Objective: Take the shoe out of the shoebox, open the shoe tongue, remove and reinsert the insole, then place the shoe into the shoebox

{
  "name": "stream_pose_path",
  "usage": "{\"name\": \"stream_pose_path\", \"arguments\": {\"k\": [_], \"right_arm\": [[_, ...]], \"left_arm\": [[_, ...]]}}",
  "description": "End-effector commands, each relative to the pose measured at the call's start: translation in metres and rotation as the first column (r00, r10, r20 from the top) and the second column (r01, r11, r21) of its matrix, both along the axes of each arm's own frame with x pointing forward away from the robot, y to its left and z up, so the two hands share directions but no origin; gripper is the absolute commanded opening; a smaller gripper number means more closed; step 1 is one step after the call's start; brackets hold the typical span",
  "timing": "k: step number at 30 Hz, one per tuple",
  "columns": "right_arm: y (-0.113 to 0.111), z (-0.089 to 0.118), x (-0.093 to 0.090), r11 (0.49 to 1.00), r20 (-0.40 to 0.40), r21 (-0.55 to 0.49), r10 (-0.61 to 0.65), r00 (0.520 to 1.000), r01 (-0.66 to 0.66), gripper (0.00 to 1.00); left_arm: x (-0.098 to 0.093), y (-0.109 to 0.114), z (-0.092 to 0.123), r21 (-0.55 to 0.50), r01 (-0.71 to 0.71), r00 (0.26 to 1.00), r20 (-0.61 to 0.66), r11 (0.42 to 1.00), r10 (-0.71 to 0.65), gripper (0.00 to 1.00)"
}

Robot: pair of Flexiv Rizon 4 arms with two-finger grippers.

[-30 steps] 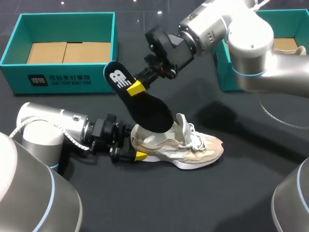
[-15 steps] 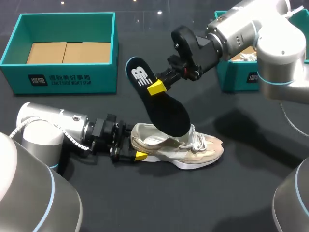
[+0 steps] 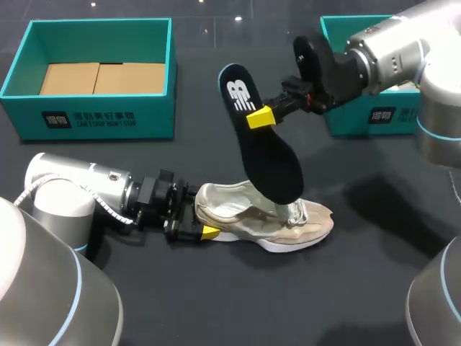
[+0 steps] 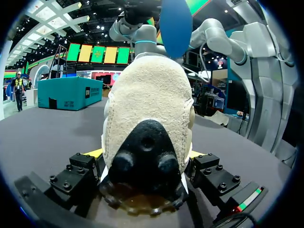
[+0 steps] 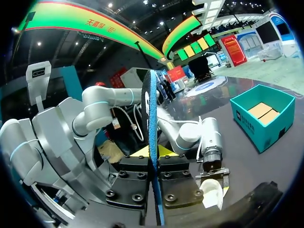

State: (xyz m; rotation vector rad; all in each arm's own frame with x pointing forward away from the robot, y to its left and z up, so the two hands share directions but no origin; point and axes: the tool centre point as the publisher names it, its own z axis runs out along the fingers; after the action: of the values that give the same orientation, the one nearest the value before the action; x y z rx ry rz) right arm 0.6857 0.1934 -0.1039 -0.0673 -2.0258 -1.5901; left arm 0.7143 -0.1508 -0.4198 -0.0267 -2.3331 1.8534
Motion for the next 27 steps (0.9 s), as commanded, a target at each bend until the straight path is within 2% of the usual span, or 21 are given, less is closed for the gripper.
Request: {"name": "stream_pose_path", "arguments": {"k": [1, 8, 12, 18, 19, 27], "right_arm": [[-0.011, 0.004, -0.018, 0.997, 0.017, -0.01, -0.07, 0.997, 0.07, 0.0], [-0.014, 0.008, -0.017, 0.996, 0.021, 0.006, -0.089, 0.996, 0.089, 0.0], [-0.037, 0.024, -0.024, 0.987, 0.012, 0.033, -0.161, 0.987, 0.16, 0.0], [-0.068, 0.041, -0.034, 0.964, -0.027, -0.032, -0.266, 0.964, 0.265, 0.0], [-0.074, 0.045, -0.037, 0.952, -0.014, -0.05, -0.304, 0.953, 0.303, 0.0], [-0.074, 0.045, -0.037, 0.952, -0.014, -0.05, -0.304, 0.953, 0.303, 0.0]], "left_arm": [[0.001, 0.001, -0.002, 0.001, 0.0, 1.0, 0.0, 1.0, 0.0, 0.0], [0.001, 0.001, -0.002, 0.001, 0.0, 1.0, 0.0, 1.0, 0.0, 0.0], [0.001, 0.001, -0.002, 0.001, 0.0, 1.0, 0.0, 1.0, 0.0, 0.0], [0.001, 0.001, -0.002, 0.001, 0.0, 1.0, 0.0, 1.0, 0.0, 0.0], [0.001, 0.001, -0.002, 0.001, 0.0, 1.0, 0.0, 1.0, 0.0, 0.0], [0.001, 0.001, -0.002, 0.001, 0.0, 1.0, 0.0, 1.0, 0.0, 0.0]]}}
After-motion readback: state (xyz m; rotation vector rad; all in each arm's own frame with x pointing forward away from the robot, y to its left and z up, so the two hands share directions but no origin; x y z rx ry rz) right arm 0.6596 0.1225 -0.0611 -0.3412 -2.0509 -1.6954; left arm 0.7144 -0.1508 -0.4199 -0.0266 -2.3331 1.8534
